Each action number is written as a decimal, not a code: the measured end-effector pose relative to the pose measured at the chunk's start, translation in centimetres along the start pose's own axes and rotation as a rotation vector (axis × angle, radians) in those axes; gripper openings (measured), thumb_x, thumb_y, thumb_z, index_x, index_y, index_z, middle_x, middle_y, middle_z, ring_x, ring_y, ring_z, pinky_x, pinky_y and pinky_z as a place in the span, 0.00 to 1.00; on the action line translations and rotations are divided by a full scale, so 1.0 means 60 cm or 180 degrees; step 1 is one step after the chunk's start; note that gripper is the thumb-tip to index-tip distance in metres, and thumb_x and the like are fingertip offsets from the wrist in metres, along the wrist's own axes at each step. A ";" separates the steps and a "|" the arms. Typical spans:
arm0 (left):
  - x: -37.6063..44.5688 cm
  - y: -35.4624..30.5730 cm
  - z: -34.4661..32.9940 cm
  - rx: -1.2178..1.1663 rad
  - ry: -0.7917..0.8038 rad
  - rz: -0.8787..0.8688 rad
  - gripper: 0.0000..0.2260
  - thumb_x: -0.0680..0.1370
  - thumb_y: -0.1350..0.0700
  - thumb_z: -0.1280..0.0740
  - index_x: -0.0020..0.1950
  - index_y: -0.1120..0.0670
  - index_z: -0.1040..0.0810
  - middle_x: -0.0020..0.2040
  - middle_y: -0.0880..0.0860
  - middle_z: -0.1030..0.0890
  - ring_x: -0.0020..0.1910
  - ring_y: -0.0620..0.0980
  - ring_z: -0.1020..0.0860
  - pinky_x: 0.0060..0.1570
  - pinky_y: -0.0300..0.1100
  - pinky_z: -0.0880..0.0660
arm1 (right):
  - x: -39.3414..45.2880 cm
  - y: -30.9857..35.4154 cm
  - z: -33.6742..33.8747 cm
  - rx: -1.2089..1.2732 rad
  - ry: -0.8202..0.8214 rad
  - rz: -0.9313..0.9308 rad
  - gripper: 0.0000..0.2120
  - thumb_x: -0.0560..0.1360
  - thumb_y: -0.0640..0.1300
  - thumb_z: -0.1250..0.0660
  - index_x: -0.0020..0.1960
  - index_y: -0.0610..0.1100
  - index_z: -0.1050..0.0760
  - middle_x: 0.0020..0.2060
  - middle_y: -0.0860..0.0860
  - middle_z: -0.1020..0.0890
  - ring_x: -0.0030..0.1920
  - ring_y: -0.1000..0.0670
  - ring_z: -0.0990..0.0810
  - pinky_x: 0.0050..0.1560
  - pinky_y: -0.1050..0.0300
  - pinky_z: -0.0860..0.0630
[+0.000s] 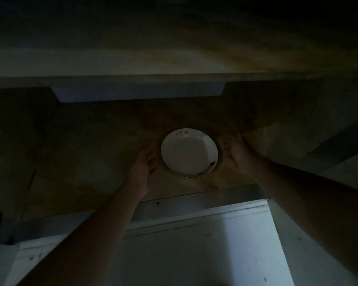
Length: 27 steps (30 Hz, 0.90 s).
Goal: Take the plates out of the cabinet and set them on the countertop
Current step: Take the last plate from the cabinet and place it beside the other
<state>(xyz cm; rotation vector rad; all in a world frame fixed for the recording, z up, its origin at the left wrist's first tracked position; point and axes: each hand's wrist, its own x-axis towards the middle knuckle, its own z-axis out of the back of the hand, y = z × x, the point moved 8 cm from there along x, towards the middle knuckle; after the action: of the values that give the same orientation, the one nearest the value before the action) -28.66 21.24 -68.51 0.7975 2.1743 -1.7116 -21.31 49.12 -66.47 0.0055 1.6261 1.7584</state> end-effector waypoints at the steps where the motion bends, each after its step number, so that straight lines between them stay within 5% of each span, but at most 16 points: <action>1: 0.007 0.002 0.001 -0.0093 0.0000 0.0054 0.17 0.84 0.46 0.47 0.69 0.49 0.30 0.72 0.55 0.29 0.68 0.54 0.29 0.62 0.49 0.32 | 0.008 -0.005 0.003 0.0039 -0.0024 -0.0016 0.17 0.83 0.53 0.51 0.58 0.48 0.25 0.63 0.47 0.24 0.61 0.46 0.26 0.64 0.49 0.30; 4: 0.015 0.010 -0.012 -0.0270 0.0210 0.0252 0.22 0.83 0.40 0.49 0.72 0.49 0.31 0.71 0.54 0.28 0.65 0.55 0.27 0.66 0.51 0.33 | 0.017 -0.009 0.000 0.0167 0.0123 -0.0110 0.18 0.83 0.54 0.53 0.52 0.51 0.26 0.63 0.47 0.24 0.60 0.48 0.25 0.62 0.53 0.31; 6: 0.021 0.016 -0.017 -0.0285 0.0292 0.0325 0.23 0.83 0.39 0.50 0.72 0.49 0.31 0.68 0.54 0.26 0.61 0.53 0.26 0.64 0.50 0.33 | 0.023 -0.012 -0.011 0.0398 0.0319 -0.0126 0.22 0.83 0.56 0.56 0.60 0.47 0.27 0.66 0.48 0.26 0.62 0.48 0.27 0.64 0.53 0.33; 10: 0.032 0.028 -0.020 -0.0092 0.0274 0.0415 0.25 0.83 0.39 0.52 0.76 0.47 0.36 0.73 0.52 0.30 0.72 0.53 0.32 0.69 0.55 0.41 | 0.033 -0.020 -0.030 0.0432 0.0488 -0.0278 0.30 0.82 0.59 0.60 0.74 0.44 0.37 0.72 0.47 0.31 0.70 0.47 0.32 0.67 0.52 0.35; 13: 0.031 0.033 -0.022 -0.0036 0.0336 0.0373 0.20 0.83 0.40 0.51 0.69 0.45 0.29 0.65 0.50 0.24 0.63 0.51 0.25 0.68 0.53 0.37 | 0.047 -0.028 -0.033 0.0465 0.0442 -0.0308 0.29 0.82 0.60 0.58 0.74 0.44 0.36 0.72 0.46 0.30 0.69 0.47 0.30 0.71 0.48 0.36; 16: 0.037 0.038 -0.031 -0.0271 0.0414 0.0434 0.18 0.83 0.40 0.50 0.55 0.47 0.25 0.56 0.52 0.21 0.54 0.51 0.22 0.67 0.54 0.32 | 0.057 -0.031 -0.027 0.0484 0.0376 -0.0266 0.20 0.83 0.57 0.52 0.60 0.48 0.26 0.67 0.47 0.26 0.61 0.48 0.25 0.68 0.47 0.32; 23: 0.040 0.036 -0.021 -0.0717 0.0436 0.0714 0.25 0.81 0.36 0.46 0.55 0.57 0.23 0.55 0.58 0.20 0.54 0.57 0.21 0.61 0.58 0.27 | 0.061 -0.039 -0.026 0.0305 0.0353 -0.0445 0.22 0.82 0.60 0.51 0.61 0.48 0.26 0.60 0.47 0.22 0.60 0.45 0.24 0.65 0.44 0.29; 27: 0.042 0.041 -0.020 -0.0694 0.0402 0.0821 0.29 0.80 0.35 0.47 0.64 0.57 0.25 0.60 0.58 0.22 0.56 0.56 0.22 0.52 0.55 0.25 | 0.056 -0.050 -0.032 0.0302 0.0427 -0.0560 0.22 0.79 0.59 0.45 0.64 0.48 0.26 0.60 0.49 0.21 0.59 0.47 0.23 0.58 0.48 0.26</action>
<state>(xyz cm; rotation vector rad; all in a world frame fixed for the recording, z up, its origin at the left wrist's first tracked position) -29.14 23.43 -71.49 1.0953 2.1773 -1.3081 -23.20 48.95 -71.00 -0.2090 1.7485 1.5756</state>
